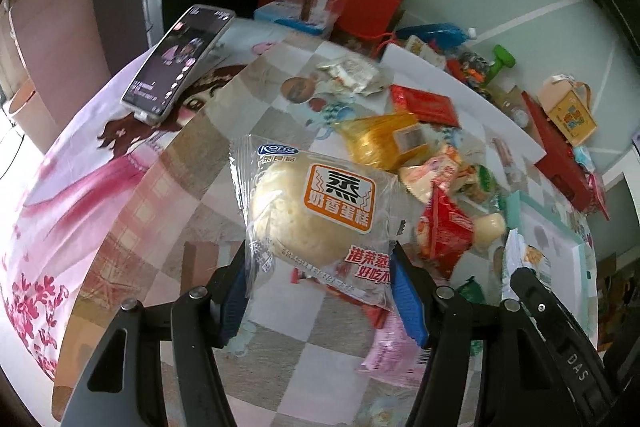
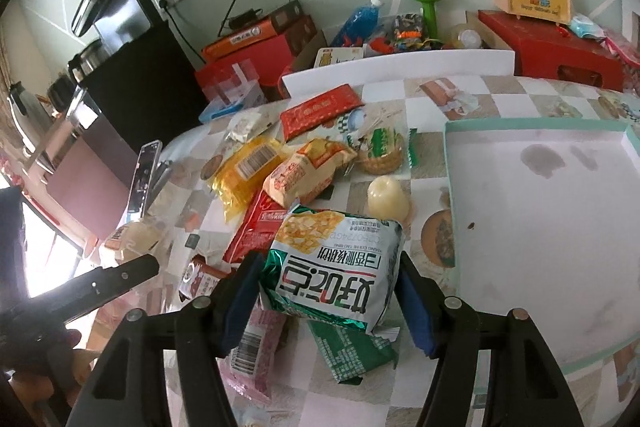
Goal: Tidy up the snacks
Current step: 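Lift both held snacks and carry them over the teal-rimmed tray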
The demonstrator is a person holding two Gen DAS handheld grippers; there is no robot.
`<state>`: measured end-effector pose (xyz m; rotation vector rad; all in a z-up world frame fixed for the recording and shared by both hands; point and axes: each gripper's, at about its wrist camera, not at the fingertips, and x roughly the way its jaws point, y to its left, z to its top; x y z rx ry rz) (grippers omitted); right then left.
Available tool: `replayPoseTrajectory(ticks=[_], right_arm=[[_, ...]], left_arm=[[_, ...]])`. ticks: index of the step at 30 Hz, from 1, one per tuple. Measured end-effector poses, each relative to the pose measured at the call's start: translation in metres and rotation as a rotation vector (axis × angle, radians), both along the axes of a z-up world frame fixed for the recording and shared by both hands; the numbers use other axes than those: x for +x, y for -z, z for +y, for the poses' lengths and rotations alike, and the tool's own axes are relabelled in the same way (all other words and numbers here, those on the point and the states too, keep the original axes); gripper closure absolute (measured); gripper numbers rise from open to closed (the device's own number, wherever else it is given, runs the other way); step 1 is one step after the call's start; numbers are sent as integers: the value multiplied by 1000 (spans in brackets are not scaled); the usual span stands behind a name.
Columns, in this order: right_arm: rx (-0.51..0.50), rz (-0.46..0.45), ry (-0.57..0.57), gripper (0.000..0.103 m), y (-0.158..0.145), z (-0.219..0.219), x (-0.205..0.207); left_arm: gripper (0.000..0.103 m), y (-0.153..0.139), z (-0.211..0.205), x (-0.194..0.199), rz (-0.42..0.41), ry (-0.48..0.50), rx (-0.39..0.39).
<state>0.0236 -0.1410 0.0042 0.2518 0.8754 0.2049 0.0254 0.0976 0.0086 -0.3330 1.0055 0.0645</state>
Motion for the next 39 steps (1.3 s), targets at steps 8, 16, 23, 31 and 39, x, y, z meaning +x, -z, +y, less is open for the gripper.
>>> replayPoseTrajectory(ticks=[8,16,23,31,39], right_arm=[[-7,-30,118,35,-8,-42,-2],[5,-45,322,35,-11,-112,-13],[1,-32,475,35,-6,-167,-26],[-49,-6,669,35,1,-225,-48],[-48,32,794,35,15,-264,-63]], left_arm=[[38,-10,-41,10,-5,95,26],[38,-21,-96,17,-25,216,40],[38,-27,-153,20,-34,348,42],[38,-19,-227,21,-16,517,45],[38,1,-286,27,9,652,50]])
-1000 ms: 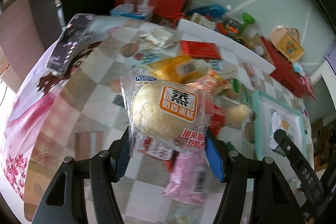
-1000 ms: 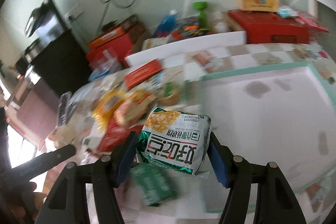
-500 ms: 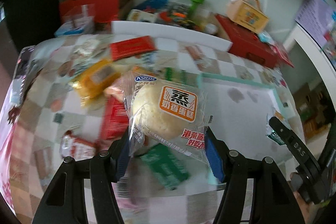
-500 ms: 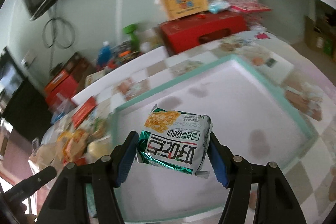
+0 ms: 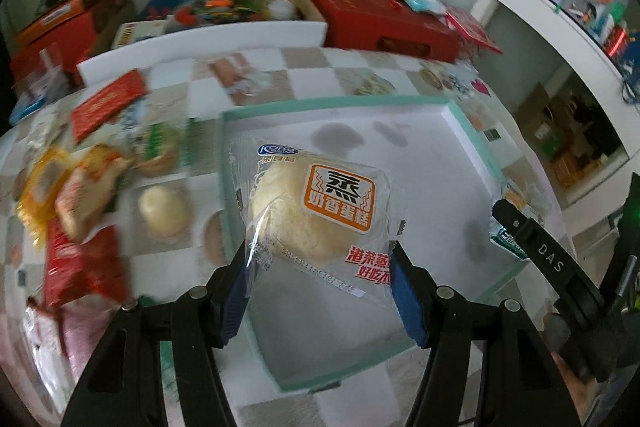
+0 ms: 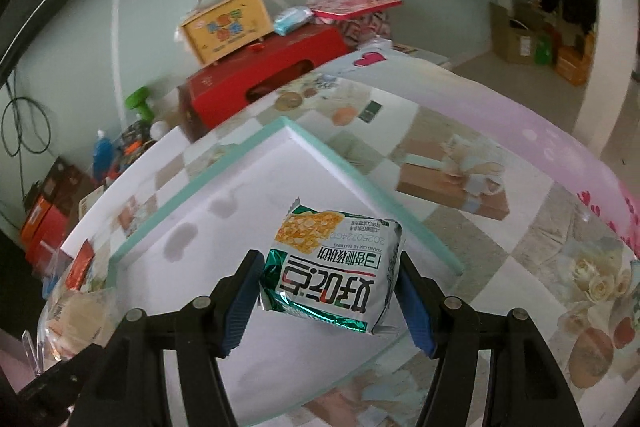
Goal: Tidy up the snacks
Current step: 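Lift both held snacks and carry them over the teal-rimmed tray, then lower both snacks into the tray and open both grippers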
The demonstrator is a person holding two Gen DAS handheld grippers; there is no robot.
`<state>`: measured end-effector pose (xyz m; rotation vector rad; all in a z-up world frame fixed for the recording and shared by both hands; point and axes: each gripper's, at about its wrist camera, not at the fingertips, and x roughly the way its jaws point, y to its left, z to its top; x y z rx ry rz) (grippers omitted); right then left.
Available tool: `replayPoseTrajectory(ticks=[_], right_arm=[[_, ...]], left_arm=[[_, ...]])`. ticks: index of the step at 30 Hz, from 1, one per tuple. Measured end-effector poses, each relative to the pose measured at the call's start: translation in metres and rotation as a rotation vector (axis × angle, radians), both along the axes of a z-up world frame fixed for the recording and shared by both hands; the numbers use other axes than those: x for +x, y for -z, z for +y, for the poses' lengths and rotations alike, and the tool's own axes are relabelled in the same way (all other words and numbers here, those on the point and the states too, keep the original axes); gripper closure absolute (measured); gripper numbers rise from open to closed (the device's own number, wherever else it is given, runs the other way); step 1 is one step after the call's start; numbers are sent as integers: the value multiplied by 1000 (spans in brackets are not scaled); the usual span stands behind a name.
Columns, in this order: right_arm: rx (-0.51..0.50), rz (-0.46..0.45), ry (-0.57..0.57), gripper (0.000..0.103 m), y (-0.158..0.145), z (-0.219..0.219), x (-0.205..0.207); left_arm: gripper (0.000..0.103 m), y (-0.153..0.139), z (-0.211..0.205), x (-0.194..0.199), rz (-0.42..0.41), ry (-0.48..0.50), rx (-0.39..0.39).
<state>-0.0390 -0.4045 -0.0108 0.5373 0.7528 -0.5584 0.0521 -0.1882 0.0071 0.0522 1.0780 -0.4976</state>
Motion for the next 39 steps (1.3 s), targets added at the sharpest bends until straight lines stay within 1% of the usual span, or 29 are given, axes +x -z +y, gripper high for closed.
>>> replayPoseTrajectory(ticks=[3,7,11,17,18,19,21,25,32,33,34,35,37,38,39], right_arm=[[-6,5,12,35,4,-5,0],[1,7,21,35,8,-9,-2],[4,5,21,35,10,-13,-1],[1,9,18,35,9,-12,-1],[3,8,17,35,9,-12,-1],[4,7,16,34,9,-13,-1],[5,8,11,33,8,-12,-1],[-6,8,8,32,7,-11,0],[-18,7,-18,32,1,-4,3],[-20,9,-24,30,0,-3,3],[-23,12,-29,23,0,-2,4],[-30,16,-35,18,-1,-1,5],[-48,19,-35,2,-2,2,7],[-55,24,-35,0,-2,2,7],[-60,29,-36,0,-2,3,8]], left_arm=[[38,10,-13,7,14,16,7],[38,23,-24,21,29,12,2],[38,28,-29,29,28,1,8],[36,28,-30,30,22,-2,15],[32,27,-29,29,22,-5,16],[26,27,-29,29,19,-11,15],[22,24,-26,29,16,-13,5],[22,19,-22,29,0,-23,-2],[21,16,-13,30,-1,-50,2],[18,16,-11,30,-3,-58,9],[9,16,-9,30,-4,-66,17],[5,17,-7,31,-4,-76,26],[4,17,-3,32,-5,-85,24],[4,17,-2,32,-4,-89,24],[4,17,0,32,-3,-97,25]])
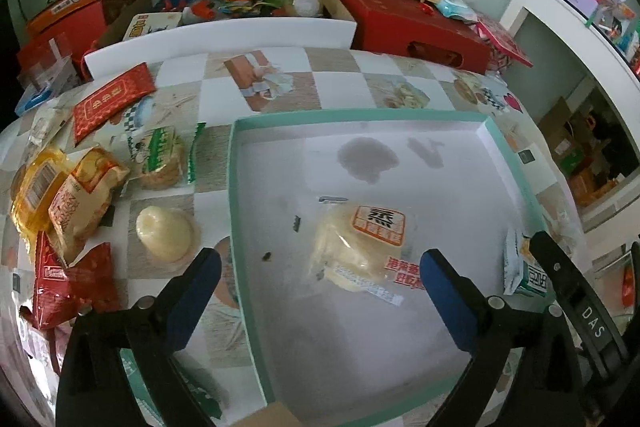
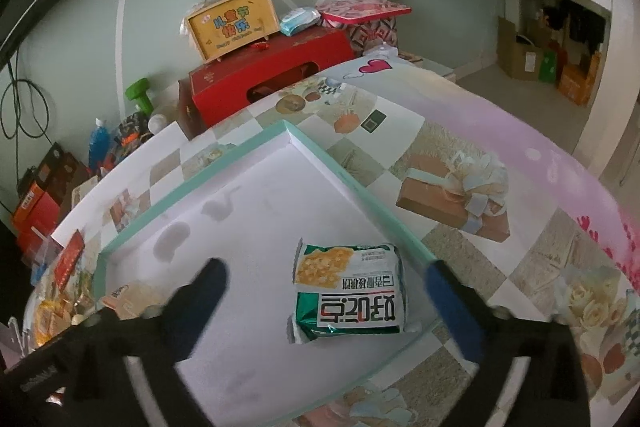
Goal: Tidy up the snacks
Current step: 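Lower both snacks into the tray and open both grippers, then withdraw both grippers from the tray back toward the snack pile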
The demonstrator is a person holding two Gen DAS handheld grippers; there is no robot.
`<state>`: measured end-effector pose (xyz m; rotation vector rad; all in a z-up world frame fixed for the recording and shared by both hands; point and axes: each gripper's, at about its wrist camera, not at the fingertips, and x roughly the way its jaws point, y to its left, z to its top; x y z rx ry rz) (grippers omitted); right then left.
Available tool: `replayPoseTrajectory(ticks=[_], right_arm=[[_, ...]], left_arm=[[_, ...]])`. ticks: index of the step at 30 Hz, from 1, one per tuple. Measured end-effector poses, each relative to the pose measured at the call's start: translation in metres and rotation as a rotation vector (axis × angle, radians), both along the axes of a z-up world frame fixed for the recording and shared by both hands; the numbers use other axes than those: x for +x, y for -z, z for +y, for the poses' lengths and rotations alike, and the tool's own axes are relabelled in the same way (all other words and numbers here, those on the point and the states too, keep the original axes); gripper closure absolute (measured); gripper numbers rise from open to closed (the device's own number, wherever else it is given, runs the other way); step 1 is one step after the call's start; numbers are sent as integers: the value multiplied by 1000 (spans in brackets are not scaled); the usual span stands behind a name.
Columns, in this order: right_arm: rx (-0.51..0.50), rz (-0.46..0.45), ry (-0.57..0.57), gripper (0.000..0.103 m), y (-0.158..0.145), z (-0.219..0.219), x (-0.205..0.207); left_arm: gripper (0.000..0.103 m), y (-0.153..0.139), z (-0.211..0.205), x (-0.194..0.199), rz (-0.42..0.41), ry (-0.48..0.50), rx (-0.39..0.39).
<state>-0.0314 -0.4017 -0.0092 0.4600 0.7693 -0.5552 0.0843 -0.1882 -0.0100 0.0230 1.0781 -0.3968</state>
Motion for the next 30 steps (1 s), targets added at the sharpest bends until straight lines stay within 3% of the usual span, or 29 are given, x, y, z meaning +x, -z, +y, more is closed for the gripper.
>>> replayPoseTrajectory(ticks=[17,30], right_arm=[[-11,9,-25,0,2,5,4],[-24,-12,-54,0,-16,20,-1]], left_arm=[[1,1,15,2,-32,-58,-13],[1,-26,52,-21,-91,-136,-13]])
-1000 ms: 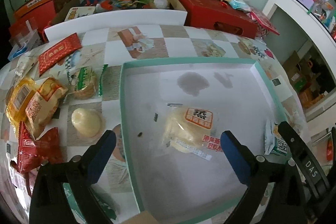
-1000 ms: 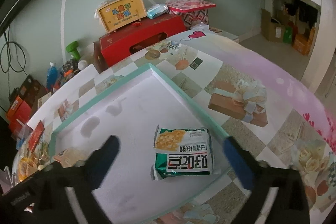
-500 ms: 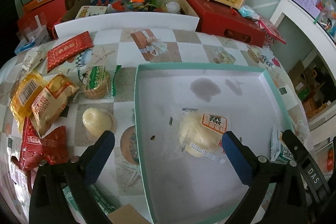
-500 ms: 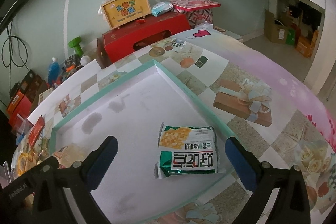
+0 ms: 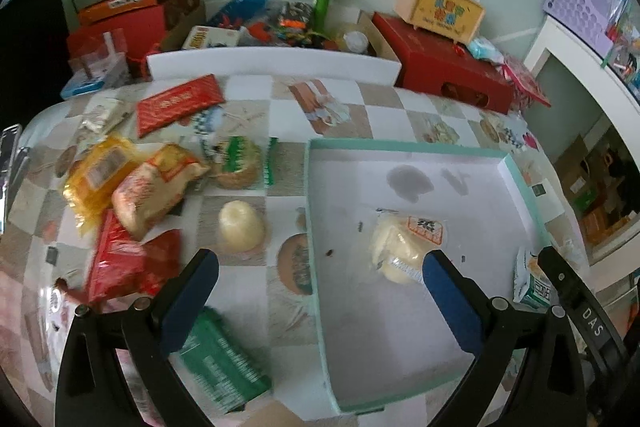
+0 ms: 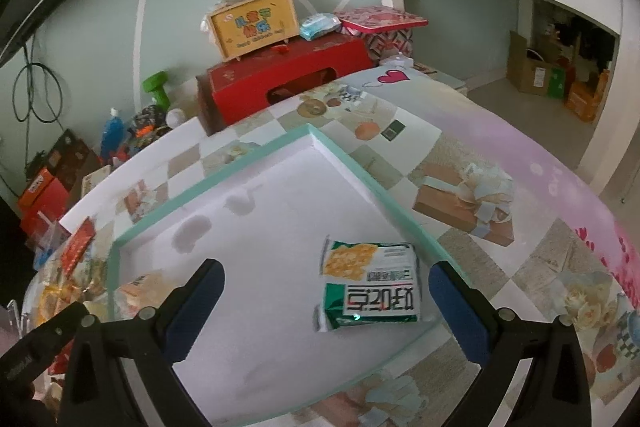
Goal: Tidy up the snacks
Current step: 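Withdraw both grippers from the tray back toward the snack pile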
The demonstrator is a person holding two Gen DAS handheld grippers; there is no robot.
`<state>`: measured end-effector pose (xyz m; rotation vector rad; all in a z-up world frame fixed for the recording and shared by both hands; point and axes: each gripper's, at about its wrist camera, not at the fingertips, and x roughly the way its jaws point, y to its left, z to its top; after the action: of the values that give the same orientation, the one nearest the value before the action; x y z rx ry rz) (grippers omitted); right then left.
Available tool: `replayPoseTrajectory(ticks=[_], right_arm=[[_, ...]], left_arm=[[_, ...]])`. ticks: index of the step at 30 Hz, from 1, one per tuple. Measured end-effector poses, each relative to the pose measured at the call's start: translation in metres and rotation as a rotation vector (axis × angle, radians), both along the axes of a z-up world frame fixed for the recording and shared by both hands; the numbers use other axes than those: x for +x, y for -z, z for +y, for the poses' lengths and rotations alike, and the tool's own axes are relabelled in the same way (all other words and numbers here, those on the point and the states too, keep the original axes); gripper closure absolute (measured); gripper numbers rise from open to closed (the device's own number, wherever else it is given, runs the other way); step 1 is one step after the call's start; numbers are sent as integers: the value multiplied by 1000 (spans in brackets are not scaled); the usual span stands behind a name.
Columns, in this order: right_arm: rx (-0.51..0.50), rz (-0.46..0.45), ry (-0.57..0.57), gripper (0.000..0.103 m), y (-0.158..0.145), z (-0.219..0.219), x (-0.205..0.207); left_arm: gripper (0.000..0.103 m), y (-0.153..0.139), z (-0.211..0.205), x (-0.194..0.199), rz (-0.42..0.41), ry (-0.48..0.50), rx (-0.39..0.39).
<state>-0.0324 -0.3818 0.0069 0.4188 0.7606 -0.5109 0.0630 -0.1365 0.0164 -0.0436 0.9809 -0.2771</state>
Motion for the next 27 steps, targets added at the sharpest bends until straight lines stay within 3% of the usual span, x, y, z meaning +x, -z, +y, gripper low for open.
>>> replayPoseTrajectory(ticks=[14,17,27], right_arm=[[9,0,-199,0,-9,63,7],[28,3,-267,0,-8,84,11],[-24,45,-514,0,-5,157,21]], left_arm=[[1,-9,82,-28,-57,-166,46],[1,-3,101,-31,-33,-206,85],[1,19,152,-43,63,-314,49]])
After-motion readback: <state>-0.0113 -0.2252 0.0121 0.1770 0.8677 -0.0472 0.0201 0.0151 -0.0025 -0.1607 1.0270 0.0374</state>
